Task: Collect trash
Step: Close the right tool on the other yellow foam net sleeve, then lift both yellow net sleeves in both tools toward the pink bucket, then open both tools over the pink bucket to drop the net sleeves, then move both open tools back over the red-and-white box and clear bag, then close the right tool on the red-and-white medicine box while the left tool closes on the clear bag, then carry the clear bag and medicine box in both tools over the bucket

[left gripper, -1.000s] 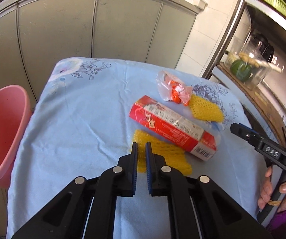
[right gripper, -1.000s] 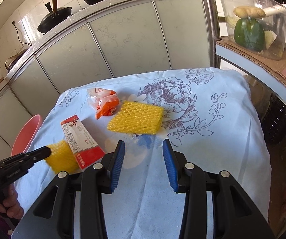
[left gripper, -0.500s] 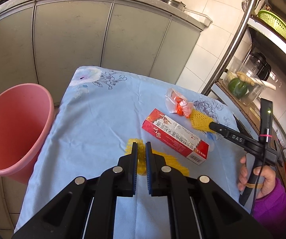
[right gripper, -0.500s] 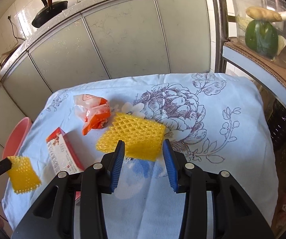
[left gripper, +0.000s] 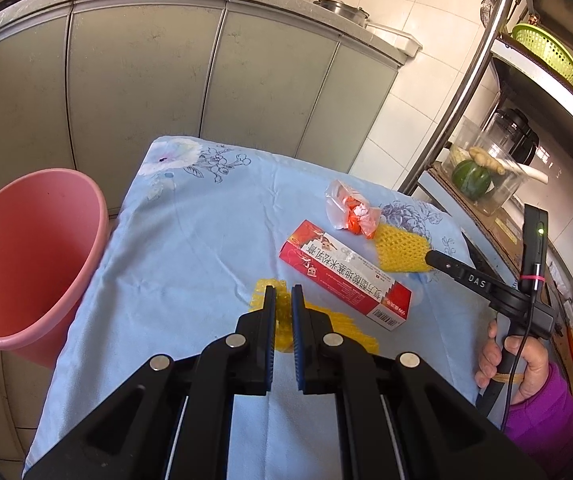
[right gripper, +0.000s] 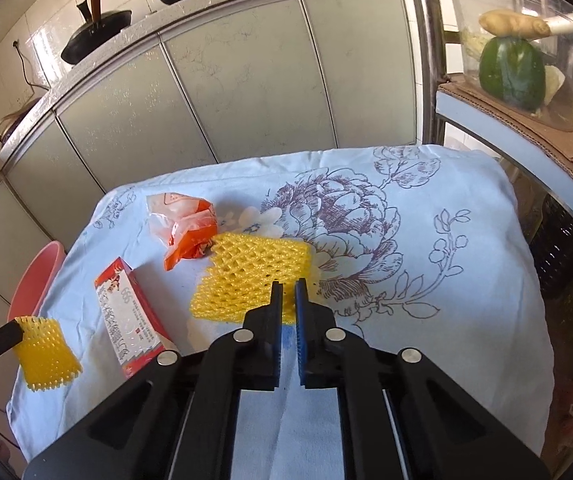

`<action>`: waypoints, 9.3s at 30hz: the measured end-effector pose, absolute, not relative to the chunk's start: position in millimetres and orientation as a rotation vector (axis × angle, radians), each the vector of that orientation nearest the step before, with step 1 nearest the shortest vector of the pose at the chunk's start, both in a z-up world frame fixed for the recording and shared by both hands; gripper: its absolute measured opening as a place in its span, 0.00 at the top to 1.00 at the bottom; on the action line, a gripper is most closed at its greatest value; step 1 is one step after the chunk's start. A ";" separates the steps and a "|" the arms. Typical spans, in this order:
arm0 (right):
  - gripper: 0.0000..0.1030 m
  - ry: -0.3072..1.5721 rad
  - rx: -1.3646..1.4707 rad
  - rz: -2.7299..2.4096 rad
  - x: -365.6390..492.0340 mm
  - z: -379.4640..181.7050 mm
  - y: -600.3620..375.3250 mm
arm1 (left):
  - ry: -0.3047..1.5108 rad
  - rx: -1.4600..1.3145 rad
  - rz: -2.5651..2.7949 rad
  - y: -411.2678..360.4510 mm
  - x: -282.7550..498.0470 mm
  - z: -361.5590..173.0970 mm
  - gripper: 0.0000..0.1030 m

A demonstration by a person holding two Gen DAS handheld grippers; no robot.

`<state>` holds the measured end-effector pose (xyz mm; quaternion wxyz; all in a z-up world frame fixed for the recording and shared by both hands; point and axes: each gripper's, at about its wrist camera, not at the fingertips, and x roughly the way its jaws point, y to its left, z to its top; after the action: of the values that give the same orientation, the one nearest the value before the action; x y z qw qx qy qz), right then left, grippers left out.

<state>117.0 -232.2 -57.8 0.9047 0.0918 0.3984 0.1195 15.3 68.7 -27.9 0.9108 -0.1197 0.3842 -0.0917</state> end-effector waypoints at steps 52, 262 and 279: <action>0.95 0.580 0.091 0.490 46.6 50.7 -156.7 | 0.617 -0.271 -0.095 114.6 -24.7 20.8 0.93; 0.60 0.903 0.103 0.542 89.0 -63.9 -188.9 | 0.677 -0.230 -0.021 79.1 49.0 12.9 0.99; 0.61 0.854 0.117 0.547 85.8 -46.1 -170.2 | 0.611 -0.286 0.031 132.8 12.3 25.0 0.99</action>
<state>85.8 -170.2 -46.1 0.8724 0.0559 0.4088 0.2620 12.3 132.8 25.0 0.9435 -0.1403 0.2997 0.0151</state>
